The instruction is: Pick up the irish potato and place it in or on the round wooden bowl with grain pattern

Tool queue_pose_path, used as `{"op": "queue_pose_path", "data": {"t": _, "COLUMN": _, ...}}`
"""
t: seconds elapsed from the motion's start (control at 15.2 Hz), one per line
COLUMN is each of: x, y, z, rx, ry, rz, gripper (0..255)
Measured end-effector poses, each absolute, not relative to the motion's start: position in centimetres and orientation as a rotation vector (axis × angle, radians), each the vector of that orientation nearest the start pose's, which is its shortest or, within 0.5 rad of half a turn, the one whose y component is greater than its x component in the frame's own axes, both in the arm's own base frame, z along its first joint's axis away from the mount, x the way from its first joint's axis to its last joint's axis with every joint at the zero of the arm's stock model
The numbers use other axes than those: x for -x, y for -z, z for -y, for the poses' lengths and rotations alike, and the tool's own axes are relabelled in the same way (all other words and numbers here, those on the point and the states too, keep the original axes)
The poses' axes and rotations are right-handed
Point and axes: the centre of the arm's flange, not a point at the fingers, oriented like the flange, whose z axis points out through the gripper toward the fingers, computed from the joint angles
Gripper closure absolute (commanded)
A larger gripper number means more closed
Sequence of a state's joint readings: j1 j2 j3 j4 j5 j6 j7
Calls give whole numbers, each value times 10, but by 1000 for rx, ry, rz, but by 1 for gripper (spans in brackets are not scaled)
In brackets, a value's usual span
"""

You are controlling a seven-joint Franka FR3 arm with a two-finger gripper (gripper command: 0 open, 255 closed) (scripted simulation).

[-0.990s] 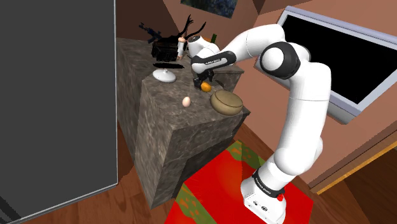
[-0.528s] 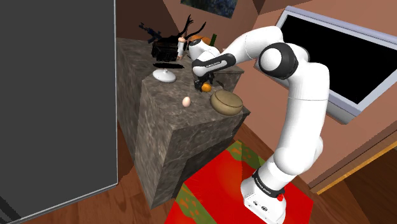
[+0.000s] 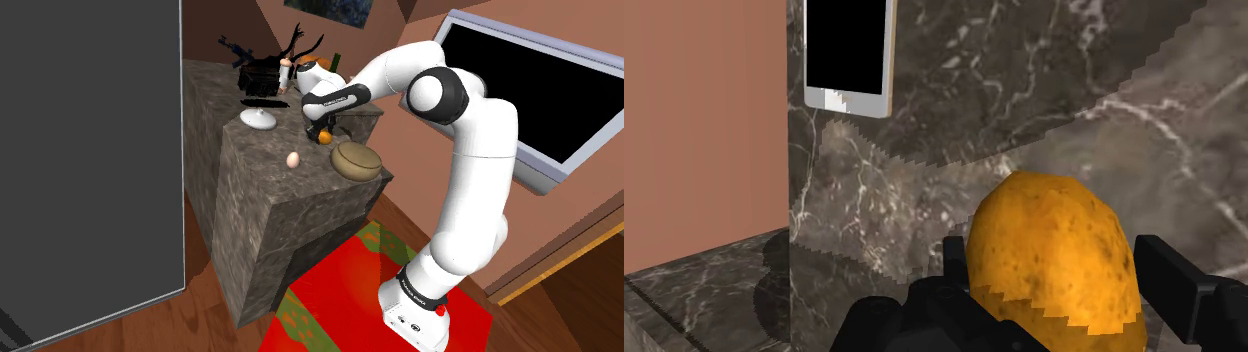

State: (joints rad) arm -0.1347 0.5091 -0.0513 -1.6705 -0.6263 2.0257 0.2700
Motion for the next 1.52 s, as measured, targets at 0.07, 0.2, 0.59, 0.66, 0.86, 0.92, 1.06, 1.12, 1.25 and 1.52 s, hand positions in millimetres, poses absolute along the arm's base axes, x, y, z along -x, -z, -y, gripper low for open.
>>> {"op": "queue_pose_path", "data": {"t": 0.07, "x": -648, "y": -308, "z": 153, "rx": -2563, "ry": 167, "rz": 159, "gripper": 255}}
{"op": "queue_pose_path", "data": {"t": 0.2, "x": -648, "y": -308, "z": 153, "rx": -2562, "ry": 167, "rz": 159, "gripper": 255}}
{"op": "queue_pose_path", "data": {"t": 0.59, "x": -647, "y": -322, "z": 153, "rx": -2563, "ry": 168, "rz": 158, "gripper": 255}}
{"op": "queue_pose_path", "data": {"t": 0.66, "x": -648, "y": -327, "z": 153, "rx": -2563, "ry": 167, "rz": 159, "gripper": 255}}
{"op": "queue_pose_path", "data": {"t": 0.86, "x": -647, "y": -344, "z": 152, "rx": -2563, "ry": 167, "rz": 158, "gripper": 255}}
{"op": "queue_pose_path", "data": {"t": 0.92, "x": -647, "y": -350, "z": 153, "rx": -2563, "ry": 167, "rz": 158, "gripper": 255}}
{"op": "queue_pose_path", "data": {"t": 1.06, "x": -648, "y": -360, "z": 153, "rx": -2563, "ry": 168, "rz": 158, "gripper": 255}}
{"op": "queue_pose_path", "data": {"t": 1.12, "x": -648, "y": -365, "z": 153, "rx": -2563, "ry": 167, "rz": 159, "gripper": 255}}
{"op": "queue_pose_path", "data": {"t": 1.25, "x": -649, "y": -375, "z": 153, "rx": -2563, "ry": 168, "rz": 158, "gripper": 255}}
{"op": "queue_pose_path", "data": {"t": 1.52, "x": -649, "y": -396, "z": 153, "rx": -2563, "ry": 167, "rz": 158, "gripper": 255}}
